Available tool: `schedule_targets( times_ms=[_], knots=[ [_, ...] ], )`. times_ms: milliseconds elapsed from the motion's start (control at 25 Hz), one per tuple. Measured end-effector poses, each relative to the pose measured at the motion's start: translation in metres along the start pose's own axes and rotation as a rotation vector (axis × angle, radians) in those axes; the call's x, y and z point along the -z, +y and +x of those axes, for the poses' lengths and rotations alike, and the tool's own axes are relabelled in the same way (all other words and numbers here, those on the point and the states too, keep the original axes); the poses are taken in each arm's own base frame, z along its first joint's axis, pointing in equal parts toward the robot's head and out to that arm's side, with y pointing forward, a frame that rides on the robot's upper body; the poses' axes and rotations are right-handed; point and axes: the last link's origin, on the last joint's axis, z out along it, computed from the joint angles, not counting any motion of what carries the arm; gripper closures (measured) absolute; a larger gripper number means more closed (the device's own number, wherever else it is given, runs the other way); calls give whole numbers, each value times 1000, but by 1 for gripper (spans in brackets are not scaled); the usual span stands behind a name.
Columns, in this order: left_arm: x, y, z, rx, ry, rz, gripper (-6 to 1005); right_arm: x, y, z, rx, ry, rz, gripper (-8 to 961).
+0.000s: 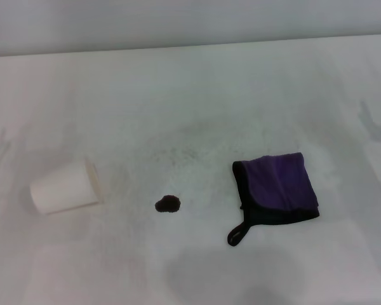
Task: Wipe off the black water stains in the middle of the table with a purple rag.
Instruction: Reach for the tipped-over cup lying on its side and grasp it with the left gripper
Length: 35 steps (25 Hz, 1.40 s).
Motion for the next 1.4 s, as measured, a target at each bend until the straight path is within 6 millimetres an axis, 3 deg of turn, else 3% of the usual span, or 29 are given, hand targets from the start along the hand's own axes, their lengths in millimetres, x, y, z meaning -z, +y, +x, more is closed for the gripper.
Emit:
schedule_targets(
  times_ms=[240,1400],
  knots=[
    [-7,0,1,-2,-5,-4,109,1,4,2,-6,9,-13,97],
    [2,-3,4,31,36,31,108,2,5,3,-8,13,-18,97]
  ],
)
